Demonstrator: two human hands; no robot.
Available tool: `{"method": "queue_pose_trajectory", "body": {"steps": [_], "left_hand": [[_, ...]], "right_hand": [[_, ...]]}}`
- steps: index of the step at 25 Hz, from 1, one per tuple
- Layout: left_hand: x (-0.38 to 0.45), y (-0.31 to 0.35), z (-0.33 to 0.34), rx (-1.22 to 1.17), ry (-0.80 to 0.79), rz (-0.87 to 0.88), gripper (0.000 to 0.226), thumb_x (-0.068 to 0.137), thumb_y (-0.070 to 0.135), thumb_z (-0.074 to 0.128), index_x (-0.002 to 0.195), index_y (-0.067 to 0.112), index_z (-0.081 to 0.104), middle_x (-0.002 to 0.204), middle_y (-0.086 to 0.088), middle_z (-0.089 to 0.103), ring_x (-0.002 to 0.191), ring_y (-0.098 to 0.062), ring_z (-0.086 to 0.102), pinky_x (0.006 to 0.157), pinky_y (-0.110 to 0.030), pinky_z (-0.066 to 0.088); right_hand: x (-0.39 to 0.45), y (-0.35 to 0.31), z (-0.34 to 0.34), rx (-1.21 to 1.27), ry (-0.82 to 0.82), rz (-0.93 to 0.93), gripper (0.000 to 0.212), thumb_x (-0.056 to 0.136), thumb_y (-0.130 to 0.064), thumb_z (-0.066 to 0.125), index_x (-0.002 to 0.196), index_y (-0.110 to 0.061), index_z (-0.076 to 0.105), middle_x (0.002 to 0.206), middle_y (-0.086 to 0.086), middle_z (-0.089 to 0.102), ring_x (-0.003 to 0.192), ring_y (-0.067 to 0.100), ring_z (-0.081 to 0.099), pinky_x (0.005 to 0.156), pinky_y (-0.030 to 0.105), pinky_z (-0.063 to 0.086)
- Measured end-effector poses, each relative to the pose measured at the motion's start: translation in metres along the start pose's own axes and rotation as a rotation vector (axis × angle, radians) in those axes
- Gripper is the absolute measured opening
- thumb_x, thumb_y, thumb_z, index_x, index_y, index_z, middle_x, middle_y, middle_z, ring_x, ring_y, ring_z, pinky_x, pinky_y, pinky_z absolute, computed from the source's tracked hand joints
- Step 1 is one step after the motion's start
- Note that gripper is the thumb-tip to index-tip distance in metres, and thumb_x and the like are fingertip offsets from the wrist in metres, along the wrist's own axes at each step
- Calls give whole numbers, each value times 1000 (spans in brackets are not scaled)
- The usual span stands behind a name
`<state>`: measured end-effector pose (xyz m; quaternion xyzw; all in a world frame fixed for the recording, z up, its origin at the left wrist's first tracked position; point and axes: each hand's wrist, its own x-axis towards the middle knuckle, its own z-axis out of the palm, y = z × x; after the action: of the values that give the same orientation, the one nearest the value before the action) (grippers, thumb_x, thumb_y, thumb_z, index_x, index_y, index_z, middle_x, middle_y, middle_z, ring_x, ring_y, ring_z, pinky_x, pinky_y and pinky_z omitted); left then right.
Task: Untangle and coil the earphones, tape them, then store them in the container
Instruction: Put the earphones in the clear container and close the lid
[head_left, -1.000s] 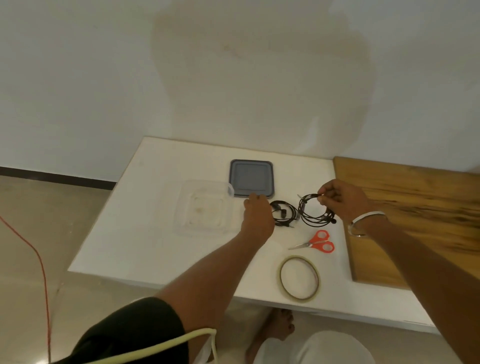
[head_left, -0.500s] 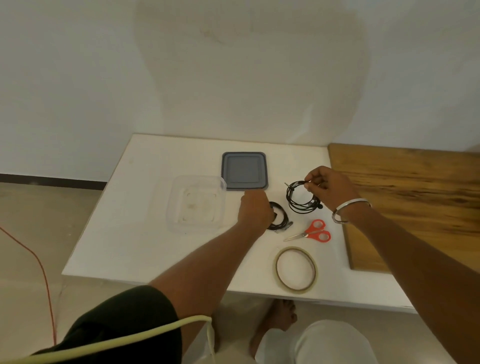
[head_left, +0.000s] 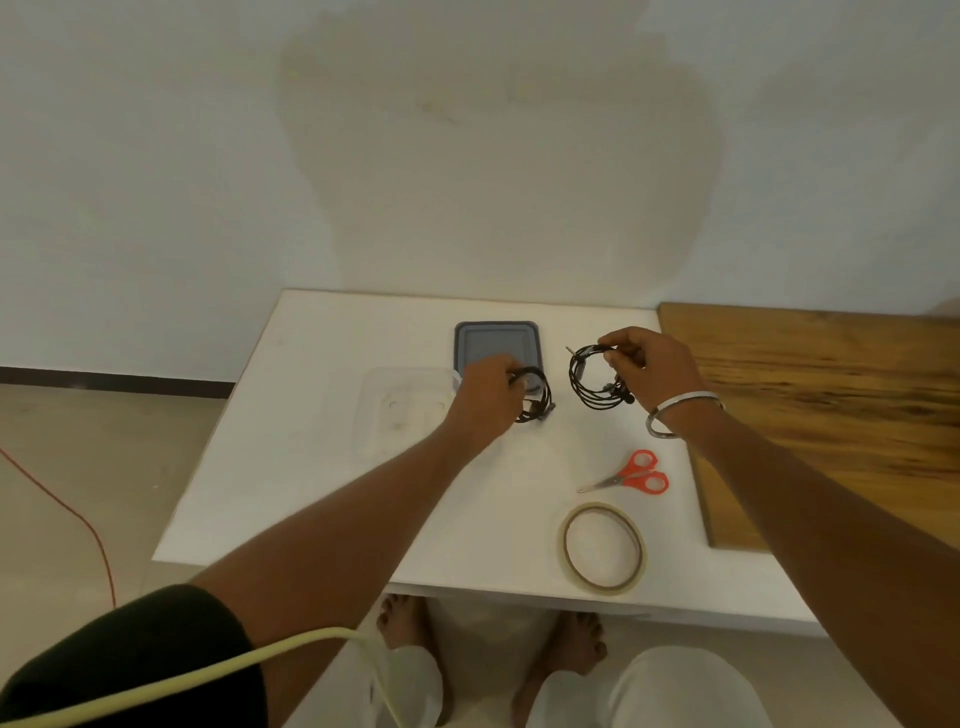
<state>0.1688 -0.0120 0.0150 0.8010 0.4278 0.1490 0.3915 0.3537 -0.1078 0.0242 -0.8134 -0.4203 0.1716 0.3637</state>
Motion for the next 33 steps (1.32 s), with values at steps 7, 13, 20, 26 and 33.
{"method": "queue_pose_trajectory", "body": {"steps": [7,13,20,26,33], "left_hand": [[-4,-15,-84,-71,147,1,21,94,8,52,105,5,70,98,-9,73,87,-23,68,84,-33,56],[-17,-59,-134,-189,206,-174,20,94,-1,50,101,-2,68,88,-13,70,68,-22,63,66,-27,57],[-24,-93,-119,-8,36,-259,19,91,-3,52,101,-4,68,98,-21,71,68,-24,62,58,-23,53],[-12,-99,-83,188,-76,-214,16,90,0,59,102,2,68,99,-15,70,75,-28,67,75,-40,59],[-13,-108,-78,471,-79,-109,25,89,-3,51,107,4,66,106,-15,64,92,-31,66,73,-35,53]], "right_hand": [[7,-52,20,97,78,-32,19,89,-9,57,104,-14,68,84,4,66,74,22,63,76,32,54],[4,-98,49,202,55,-64,19,91,-10,56,106,-14,67,89,3,67,78,21,64,83,33,55],[-1,-124,83,230,-5,-57,21,91,-10,57,109,-11,67,90,6,69,82,22,65,85,31,54],[-8,-122,102,263,-88,-29,22,91,-6,55,111,-7,66,86,4,65,70,10,61,69,10,52],[-16,-116,126,258,-202,12,21,92,-4,53,108,-7,65,76,5,63,63,10,60,57,13,53]]}}
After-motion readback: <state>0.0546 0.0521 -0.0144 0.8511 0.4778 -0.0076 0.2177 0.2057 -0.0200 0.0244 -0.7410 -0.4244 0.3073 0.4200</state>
